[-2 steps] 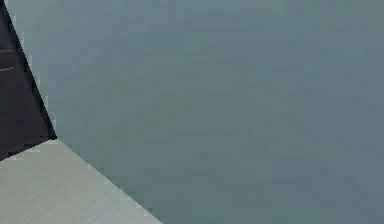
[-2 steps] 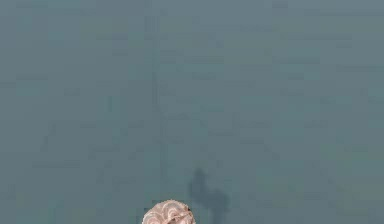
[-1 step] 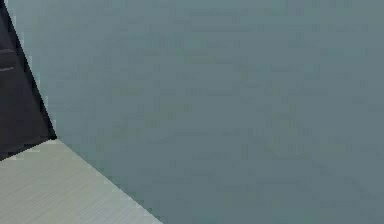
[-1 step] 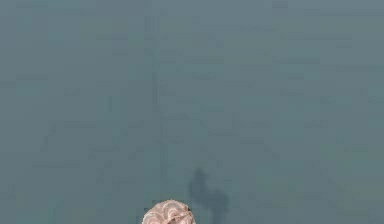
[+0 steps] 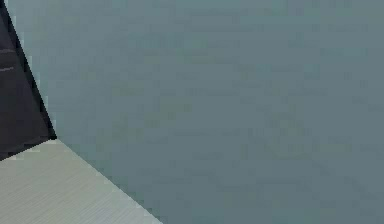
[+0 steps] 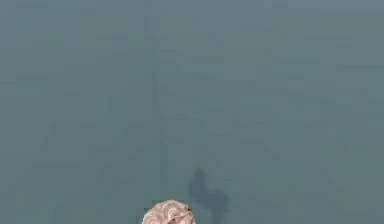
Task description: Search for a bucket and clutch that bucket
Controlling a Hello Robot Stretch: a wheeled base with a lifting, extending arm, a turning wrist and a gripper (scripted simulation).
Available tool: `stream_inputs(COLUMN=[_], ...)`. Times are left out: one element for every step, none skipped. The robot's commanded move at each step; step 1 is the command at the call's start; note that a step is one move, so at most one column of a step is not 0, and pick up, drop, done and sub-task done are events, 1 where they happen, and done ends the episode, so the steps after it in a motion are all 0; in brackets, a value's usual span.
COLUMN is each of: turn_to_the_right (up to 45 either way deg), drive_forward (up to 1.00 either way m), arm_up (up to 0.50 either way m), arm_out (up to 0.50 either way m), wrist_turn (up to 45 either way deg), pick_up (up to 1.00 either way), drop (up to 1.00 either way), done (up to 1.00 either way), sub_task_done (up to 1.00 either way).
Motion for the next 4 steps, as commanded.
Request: stream_inputs(turn_to_the_right=[0.0,0.0,0.0,0.0], drive_forward=[0.00,0.00,0.00,0.00], arm_up=[0.00,0.00,-0.30,0.00], arm_out=[0.00,0.00,0.00,0.00], wrist_turn=[45.0,15.0,0.0,0.0], pick_up=[0.00,0.00,0.00,1.00], drop=[0.00,0.00,0.00,0.00], done=[0.00,0.00,0.00,0.00], sub_task_done=[0.00,0.00,0.00,0.00])
